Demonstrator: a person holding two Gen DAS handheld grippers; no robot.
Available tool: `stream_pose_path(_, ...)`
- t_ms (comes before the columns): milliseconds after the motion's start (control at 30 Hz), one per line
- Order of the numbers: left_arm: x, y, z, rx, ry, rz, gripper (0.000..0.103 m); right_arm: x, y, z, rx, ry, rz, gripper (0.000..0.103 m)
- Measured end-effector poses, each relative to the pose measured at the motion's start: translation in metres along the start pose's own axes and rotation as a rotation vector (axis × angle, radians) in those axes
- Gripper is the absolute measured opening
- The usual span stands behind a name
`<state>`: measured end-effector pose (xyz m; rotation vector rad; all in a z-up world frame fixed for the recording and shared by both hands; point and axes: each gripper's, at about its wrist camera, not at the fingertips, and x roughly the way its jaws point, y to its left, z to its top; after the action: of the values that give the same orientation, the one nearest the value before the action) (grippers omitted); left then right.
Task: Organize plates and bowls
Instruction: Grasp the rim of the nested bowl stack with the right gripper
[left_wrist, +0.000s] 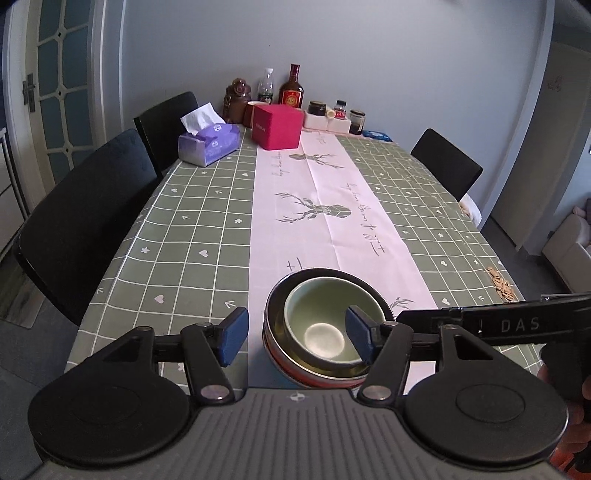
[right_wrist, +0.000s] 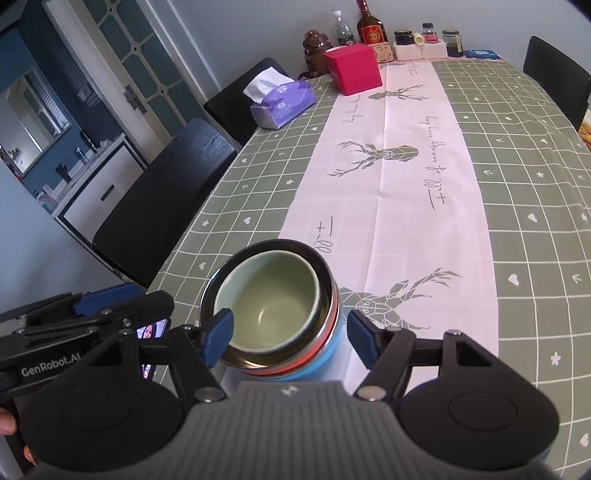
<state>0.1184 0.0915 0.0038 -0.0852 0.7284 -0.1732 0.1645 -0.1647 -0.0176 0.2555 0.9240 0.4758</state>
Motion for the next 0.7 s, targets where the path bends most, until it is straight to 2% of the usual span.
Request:
stream_pose_path(133,0.001,0.002,-0.015,0.015,-0.043,-0.011,0.084,0.001,-0.012,-0.014,0.059,-0.037,0.026,0.075)
stream_pose_path(300,0.017,0.009,-0.028,-0.01,-0.07,0.015,0.086,0.013,-0.03,-0.03,0.131,-0.078,0.031,0.081)
stream_pose_path(367,0.027,0.017,-0.032,-0.066,-0.064,-0.014,0.087,0.021,-0.036,-0.033,0.156,-0.066,0.04,0.081)
stream_pose_path(567,0.057,0.053,-0.039,-0.366,0.009,-0.151,0.086,0.044,-0.054,-0.037,0.284,-0.036,0.128,0.084)
stream_pose_path(633,0.063,0.062,-0.04,-0.44,0.014,-0.173,0.086,0.051,-0.058,-0.038,0.32,-0.027,0.138,0.084)
stream_pose_path(700,0.069,0.065,-0.04,-0.465,0.016,-0.15,0.086,0.058,-0.061,-0.038,0.338,-0.021,0.148,0.084)
